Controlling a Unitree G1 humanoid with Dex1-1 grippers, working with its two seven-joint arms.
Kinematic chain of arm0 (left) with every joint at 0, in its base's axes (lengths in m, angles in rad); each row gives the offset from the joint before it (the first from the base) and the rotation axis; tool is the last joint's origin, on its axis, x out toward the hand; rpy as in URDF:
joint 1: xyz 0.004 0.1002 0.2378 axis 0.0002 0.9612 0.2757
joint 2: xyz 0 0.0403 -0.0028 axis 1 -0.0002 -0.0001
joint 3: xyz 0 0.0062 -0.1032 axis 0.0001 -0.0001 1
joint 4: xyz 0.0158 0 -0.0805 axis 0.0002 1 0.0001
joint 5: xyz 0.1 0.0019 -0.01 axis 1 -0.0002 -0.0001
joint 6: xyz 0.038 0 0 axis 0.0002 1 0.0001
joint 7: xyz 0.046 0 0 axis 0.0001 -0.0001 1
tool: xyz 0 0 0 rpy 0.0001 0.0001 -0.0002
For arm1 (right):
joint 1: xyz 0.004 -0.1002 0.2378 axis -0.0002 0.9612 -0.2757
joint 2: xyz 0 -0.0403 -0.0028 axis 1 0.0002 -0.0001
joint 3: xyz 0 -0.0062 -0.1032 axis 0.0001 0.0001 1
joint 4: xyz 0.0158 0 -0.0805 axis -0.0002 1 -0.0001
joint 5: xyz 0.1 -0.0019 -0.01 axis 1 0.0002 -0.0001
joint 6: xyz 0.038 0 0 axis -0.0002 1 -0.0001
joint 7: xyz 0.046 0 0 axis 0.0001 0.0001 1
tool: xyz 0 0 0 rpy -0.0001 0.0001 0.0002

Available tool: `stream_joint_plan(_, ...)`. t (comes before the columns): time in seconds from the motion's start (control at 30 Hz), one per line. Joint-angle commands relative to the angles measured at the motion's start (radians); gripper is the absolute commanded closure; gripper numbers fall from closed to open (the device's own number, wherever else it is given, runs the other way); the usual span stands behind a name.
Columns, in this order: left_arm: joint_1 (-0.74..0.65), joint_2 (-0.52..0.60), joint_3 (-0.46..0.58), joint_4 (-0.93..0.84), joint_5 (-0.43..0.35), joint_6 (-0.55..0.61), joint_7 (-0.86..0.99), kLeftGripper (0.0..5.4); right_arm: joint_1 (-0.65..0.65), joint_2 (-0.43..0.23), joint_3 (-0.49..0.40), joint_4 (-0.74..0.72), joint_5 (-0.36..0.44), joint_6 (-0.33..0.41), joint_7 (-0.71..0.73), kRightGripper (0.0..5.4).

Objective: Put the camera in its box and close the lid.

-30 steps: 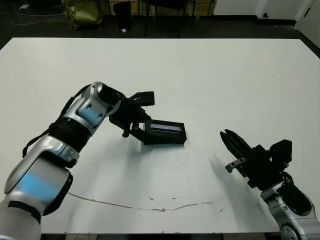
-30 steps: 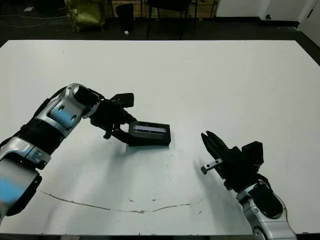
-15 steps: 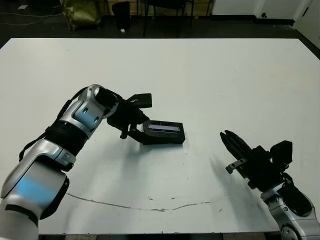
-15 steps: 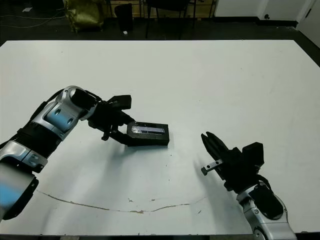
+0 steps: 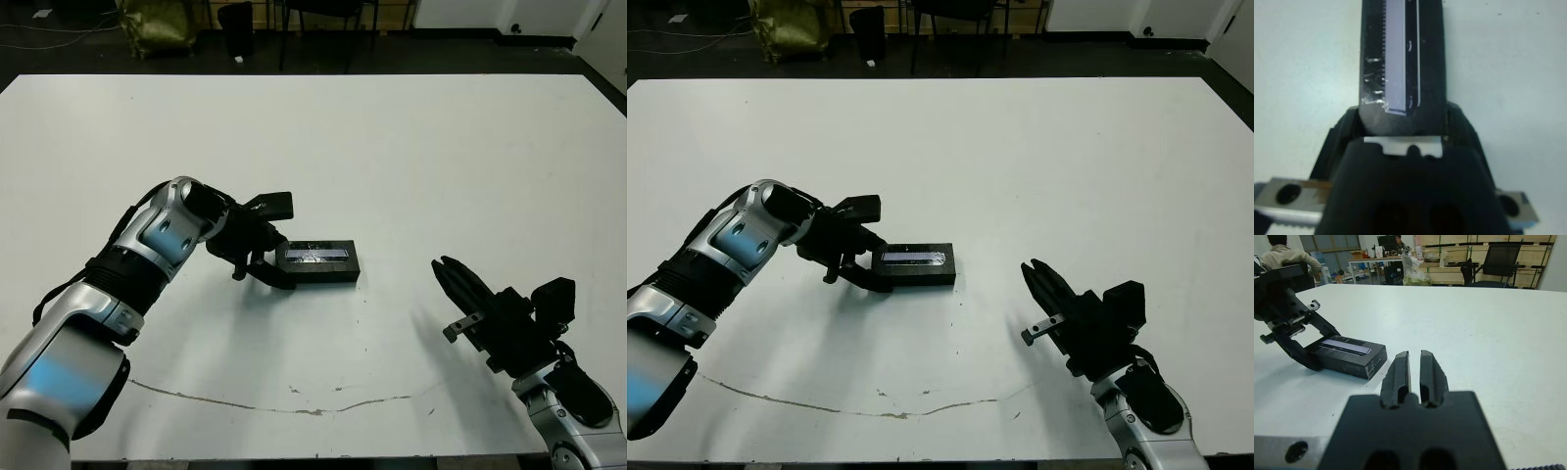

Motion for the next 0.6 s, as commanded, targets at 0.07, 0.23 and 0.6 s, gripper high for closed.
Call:
stream_joint_plan(0.07, 0.063, 0.037, -0.036, 0.033, 0.036, 0.028, -0.018, 3.15, 0.012, -0.006, -0.004, 0.005, -0.004, 0.008, -0.002, 5.4)
stream_joint_plan(0.23, 0.077, 0.035, -0.048, 0.026, 0.046, 0.011, 0.003, 3.15, 0.013, -0.003, -0.002, 0.01, -0.005, -0.008, 0.005, 5.4)
stream_joint_plan(0.6, 0.099, 0.044, -0.079, 0.016, 0.079, -0.066, 0.053, 1.57, 0.013, -0.006, -0.003, 0.008, 0.001, -0.003, 0.007, 5.4)
